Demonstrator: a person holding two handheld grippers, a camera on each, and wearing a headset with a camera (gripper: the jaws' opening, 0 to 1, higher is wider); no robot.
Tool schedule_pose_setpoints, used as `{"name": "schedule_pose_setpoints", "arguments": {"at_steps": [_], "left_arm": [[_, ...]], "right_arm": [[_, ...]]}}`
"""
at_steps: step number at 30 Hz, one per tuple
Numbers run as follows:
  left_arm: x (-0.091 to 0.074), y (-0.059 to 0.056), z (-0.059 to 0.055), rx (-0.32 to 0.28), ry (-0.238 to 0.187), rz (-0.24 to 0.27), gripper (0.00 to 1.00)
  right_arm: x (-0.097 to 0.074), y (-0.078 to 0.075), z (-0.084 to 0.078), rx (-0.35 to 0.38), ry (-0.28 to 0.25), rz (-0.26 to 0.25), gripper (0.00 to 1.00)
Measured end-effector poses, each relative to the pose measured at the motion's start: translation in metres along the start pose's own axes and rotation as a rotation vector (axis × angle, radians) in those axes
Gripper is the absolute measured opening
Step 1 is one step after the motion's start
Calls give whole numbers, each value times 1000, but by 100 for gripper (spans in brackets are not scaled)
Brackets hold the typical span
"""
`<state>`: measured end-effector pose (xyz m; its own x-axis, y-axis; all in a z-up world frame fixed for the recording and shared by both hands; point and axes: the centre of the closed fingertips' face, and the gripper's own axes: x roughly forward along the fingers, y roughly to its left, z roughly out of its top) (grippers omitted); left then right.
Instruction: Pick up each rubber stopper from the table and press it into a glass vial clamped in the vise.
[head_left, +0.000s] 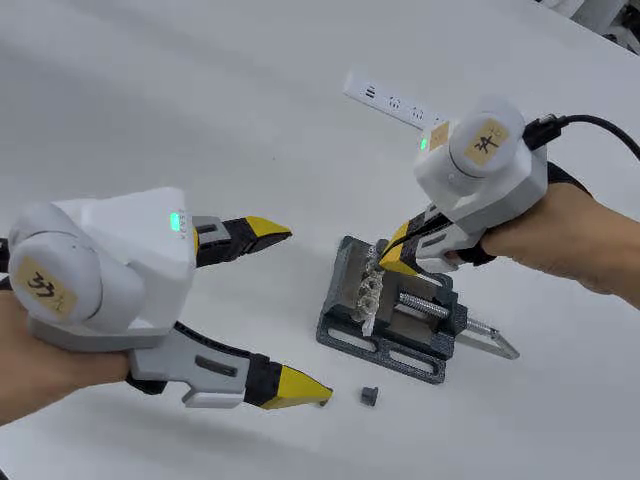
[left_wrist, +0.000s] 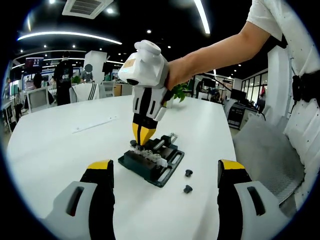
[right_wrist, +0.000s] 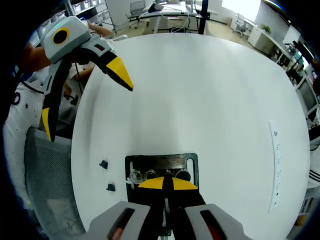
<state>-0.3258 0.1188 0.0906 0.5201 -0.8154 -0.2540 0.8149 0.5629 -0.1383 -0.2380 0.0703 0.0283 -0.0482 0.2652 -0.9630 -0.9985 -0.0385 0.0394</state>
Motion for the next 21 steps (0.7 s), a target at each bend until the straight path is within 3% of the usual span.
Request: {"name": "schedule_pose_setpoints", "arguments": {"at_steps": [14, 21], "left_arm": [[1, 3, 1, -3, -10, 2, 84], [3, 6, 3, -1, -19, 7, 84]], "right_arm": [[1, 0, 0, -21, 60, 33, 0], [2, -2, 0, -23, 63, 33, 0]]}}
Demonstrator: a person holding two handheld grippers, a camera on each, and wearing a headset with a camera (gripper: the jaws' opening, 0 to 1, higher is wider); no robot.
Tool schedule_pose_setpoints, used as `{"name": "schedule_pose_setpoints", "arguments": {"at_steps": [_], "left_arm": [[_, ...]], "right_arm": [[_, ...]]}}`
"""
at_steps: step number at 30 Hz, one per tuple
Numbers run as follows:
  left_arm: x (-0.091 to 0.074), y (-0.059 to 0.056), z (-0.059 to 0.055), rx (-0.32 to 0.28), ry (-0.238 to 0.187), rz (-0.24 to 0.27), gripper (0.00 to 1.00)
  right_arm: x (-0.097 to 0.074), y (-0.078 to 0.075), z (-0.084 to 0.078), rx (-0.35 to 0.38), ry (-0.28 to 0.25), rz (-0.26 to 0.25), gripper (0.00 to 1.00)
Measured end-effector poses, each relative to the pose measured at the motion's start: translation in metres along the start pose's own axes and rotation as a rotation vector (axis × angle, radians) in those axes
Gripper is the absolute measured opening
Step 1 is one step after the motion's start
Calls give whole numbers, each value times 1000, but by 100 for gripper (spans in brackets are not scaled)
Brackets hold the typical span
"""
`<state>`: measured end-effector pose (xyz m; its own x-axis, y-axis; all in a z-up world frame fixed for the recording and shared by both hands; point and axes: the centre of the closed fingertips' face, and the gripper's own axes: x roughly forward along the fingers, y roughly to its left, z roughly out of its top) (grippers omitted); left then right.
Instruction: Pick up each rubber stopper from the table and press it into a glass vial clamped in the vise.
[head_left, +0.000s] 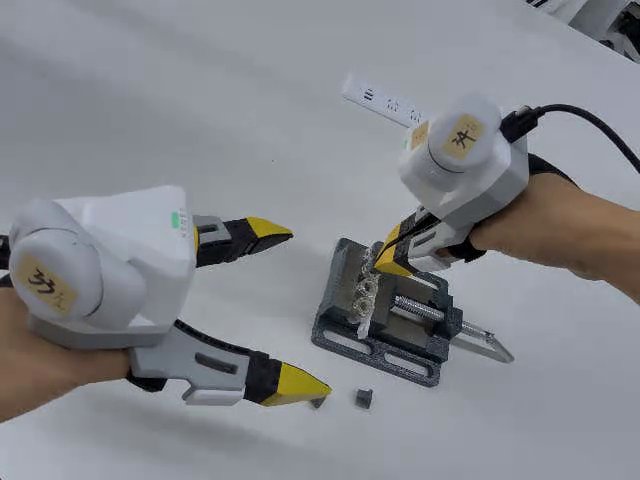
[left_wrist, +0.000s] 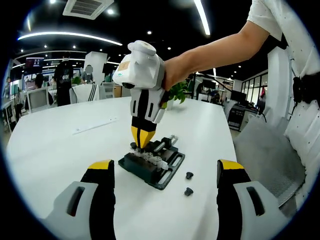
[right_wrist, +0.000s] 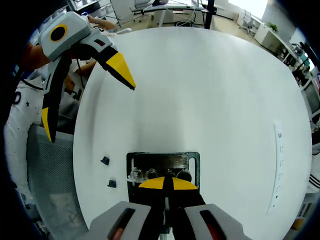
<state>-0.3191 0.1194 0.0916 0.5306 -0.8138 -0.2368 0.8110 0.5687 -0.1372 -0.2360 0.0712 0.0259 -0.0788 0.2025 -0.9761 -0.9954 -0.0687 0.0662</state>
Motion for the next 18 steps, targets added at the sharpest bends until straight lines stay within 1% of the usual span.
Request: {"name": "schedule_pose_setpoints", "arguments": {"at_steps": [1, 8, 18], "left_arm": [[0, 1, 1, -1, -3, 3, 85], [1, 0, 3, 2, -4, -3, 85], [0, -1, 3, 4, -2, -3, 84]], "right_arm": [[0, 0, 0, -2, 2, -2, 0], [1, -1, 0, 5, 6, 6, 0], [2, 1, 1, -16, 25, -12, 0]]}}
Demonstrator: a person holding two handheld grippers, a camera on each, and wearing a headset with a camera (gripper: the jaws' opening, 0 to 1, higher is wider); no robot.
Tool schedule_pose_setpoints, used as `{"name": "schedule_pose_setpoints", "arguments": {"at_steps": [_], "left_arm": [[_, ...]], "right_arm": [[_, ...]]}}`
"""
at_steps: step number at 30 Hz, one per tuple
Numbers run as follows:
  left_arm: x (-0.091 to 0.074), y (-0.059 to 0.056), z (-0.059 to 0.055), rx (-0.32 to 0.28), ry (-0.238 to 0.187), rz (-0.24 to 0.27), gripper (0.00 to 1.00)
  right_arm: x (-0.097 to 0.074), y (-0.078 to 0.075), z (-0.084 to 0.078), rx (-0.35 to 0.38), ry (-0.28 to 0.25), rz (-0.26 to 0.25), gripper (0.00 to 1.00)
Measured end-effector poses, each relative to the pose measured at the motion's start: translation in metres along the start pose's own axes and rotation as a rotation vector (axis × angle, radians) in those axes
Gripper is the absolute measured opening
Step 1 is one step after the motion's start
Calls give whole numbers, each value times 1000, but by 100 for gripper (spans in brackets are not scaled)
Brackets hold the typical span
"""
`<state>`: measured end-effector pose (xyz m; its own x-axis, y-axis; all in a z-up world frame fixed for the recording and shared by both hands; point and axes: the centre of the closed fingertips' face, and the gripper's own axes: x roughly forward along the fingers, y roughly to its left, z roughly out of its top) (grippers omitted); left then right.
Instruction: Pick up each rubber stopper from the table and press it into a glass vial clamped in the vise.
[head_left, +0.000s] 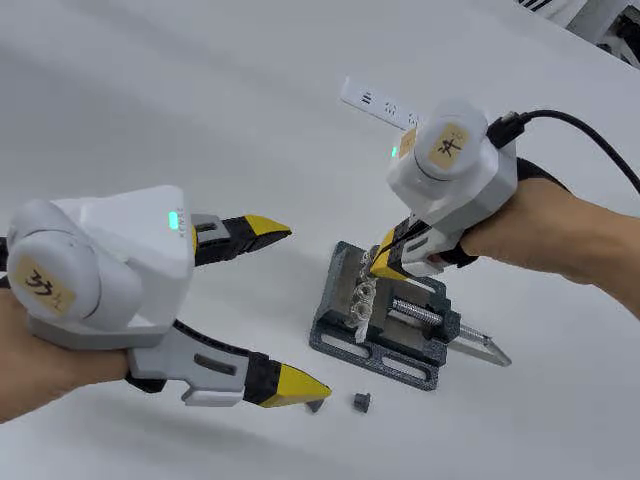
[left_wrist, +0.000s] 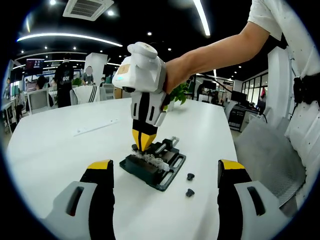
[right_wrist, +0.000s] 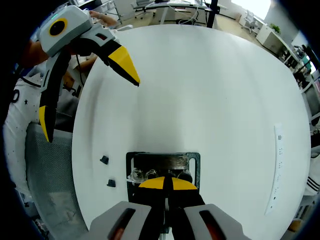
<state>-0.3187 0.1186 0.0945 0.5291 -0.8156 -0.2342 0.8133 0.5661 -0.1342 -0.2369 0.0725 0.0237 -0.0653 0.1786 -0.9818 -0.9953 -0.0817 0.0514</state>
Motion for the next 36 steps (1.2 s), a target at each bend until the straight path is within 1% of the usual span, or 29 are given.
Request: {"name": "schedule_pose_setpoints", "arguments": {"at_steps": [8, 12, 17, 20, 22, 23, 24, 25, 26, 27, 29, 31, 33, 36], "left_arm": [[1, -2, 1, 2, -1, -1, 84], [3, -4, 2, 3, 3, -5, 84], [6, -9, 5, 12, 6, -17, 84], [5, -10, 6, 18, 13, -18, 84], [4, -11, 7, 23, 20, -21, 84], [3, -12, 6, 28, 27, -23, 84], [3, -12, 6, 28, 30, -23, 84], [2, -12, 5, 28, 37, -23, 84], [1, -13, 4, 32, 43, -24, 84], [0, -13, 4, 37, 47, -24, 85], [-2, -14, 4, 34, 52, -23, 85], [-4, -15, 2, 40, 64, -22, 84], [-5, -16, 2, 38, 66, -21, 85], [-5, -19, 2, 41, 73, -20, 85]], "right_arm": [[1, 0, 0, 15, 5, 7, 0], [2, 0, 1, -4, 24, 4, 0], [0, 1, 1, 8, 19, 10, 0], [0, 2, 0, 8, 13, -1, 0], [-1, 1, 0, -10, 0, -9, 0], [-1, 3, 2, 60, -35, 3, 0], [-1, 2, 1, 72, -45, 7, 0], [-2, 0, 0, 59, -54, 7, 0], [-2, 0, 0, 65, -70, 8, 0], [-2, 1, 1, 109, -90, 8, 0], [-4, 7, -1, 82, -100, -3, 0], [-3, 5, 2, 84, -106, -15, 0], [-3, 4, 2, 63, -105, -25, 0], [-3, 2, 2, 55, -103, -34, 0]]}}
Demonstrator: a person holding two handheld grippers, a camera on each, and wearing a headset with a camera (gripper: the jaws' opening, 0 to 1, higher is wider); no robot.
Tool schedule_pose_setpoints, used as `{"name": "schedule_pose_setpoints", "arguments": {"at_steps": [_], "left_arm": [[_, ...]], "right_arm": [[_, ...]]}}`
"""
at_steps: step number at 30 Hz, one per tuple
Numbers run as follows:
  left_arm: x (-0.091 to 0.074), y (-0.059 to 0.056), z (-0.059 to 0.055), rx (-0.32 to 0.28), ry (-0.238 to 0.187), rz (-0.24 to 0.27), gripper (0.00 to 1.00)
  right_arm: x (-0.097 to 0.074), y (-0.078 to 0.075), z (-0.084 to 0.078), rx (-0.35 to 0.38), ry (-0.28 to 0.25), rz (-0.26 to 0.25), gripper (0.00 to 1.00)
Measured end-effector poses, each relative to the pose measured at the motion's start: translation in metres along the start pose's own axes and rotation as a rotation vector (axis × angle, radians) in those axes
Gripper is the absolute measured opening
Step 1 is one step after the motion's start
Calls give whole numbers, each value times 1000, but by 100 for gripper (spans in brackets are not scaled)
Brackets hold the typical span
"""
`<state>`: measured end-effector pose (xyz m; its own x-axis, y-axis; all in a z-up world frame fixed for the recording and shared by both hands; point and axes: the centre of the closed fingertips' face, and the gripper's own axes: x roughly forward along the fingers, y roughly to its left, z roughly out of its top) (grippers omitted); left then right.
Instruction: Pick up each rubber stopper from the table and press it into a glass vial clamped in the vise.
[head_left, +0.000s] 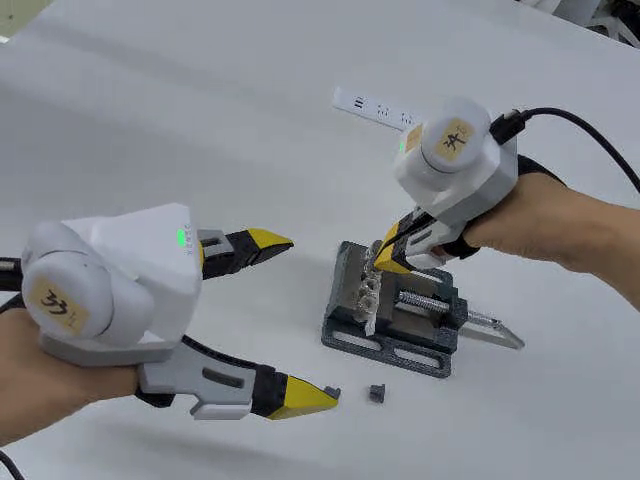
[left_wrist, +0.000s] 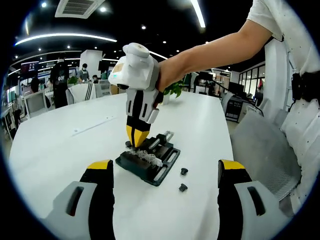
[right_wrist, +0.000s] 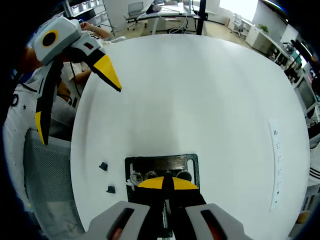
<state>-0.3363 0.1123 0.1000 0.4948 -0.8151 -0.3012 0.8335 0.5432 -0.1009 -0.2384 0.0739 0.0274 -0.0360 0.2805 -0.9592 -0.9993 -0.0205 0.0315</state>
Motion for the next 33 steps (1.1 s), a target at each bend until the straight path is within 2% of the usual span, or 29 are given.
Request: {"name": "schedule_pose_setpoints", "arguments": {"at_steps": [6, 13, 21, 33], "left_arm": [[-1, -3, 1, 2, 4, -1, 85], [-3, -4, 2, 7, 14, 3, 85], [-3, -7, 2, 15, 27, -1, 85], [-3, -11, 4, 34, 45, -13, 85]], "right_arm": [[0, -2, -1, 24, -30, -3, 0], [0, -4, -1, 7, -41, -15, 0], [-10, 3, -3, 22, -83, -23, 0], [-29, 9, -8, 71, -166, -57, 9]]}}
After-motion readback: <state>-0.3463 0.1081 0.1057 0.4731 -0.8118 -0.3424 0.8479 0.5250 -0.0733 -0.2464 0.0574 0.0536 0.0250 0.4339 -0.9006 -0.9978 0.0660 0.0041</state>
